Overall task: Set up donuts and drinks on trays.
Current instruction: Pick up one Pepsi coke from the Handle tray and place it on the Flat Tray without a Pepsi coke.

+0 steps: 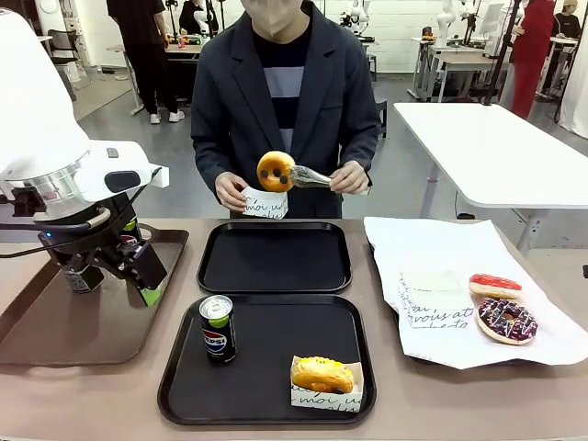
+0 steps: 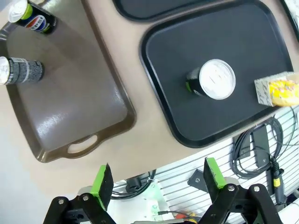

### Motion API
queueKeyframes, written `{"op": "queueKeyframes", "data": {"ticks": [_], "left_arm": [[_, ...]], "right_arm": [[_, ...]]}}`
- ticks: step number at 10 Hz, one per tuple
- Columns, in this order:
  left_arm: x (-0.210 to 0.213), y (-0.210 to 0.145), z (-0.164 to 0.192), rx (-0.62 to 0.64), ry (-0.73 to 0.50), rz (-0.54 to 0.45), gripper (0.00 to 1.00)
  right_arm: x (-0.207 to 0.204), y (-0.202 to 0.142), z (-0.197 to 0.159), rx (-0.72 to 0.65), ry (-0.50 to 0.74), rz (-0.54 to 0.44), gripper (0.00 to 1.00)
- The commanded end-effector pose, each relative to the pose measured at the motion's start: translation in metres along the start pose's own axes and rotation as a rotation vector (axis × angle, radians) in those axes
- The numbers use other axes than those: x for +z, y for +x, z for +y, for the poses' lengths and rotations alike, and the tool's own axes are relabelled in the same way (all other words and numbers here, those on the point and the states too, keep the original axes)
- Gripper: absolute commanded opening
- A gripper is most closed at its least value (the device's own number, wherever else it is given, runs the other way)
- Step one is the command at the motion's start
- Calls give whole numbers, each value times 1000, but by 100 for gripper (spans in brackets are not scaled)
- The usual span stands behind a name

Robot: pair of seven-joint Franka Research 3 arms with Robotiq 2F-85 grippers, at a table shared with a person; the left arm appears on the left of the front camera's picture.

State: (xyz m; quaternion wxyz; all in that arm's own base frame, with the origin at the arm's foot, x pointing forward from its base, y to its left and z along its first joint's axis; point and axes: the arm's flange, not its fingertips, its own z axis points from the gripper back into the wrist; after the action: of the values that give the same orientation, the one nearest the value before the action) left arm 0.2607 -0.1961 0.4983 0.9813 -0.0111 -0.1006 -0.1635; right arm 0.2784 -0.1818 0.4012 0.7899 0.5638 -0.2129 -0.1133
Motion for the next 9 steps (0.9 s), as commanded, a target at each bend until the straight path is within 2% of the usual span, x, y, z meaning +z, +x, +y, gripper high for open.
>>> {"op": "queueKeyframes", "data": {"ticks": [1,3,5,7,9], "left_arm": [[13,42,47,83,58,-44,100],[19,77,125,268,79,-39,100],[13,94,176,349,102,-26,100],[4,97,207,377,58,-17,100],[1,85,208,408,3,-14,100]], "right_arm": [[0,0,0,4,11,-1,100],[0,0,0,4,11,-1,100],[0,0,0,4,11,-1,100],[0,0,0,4,11,-1,100],[0,0,0,4,11,-1,100]]}}
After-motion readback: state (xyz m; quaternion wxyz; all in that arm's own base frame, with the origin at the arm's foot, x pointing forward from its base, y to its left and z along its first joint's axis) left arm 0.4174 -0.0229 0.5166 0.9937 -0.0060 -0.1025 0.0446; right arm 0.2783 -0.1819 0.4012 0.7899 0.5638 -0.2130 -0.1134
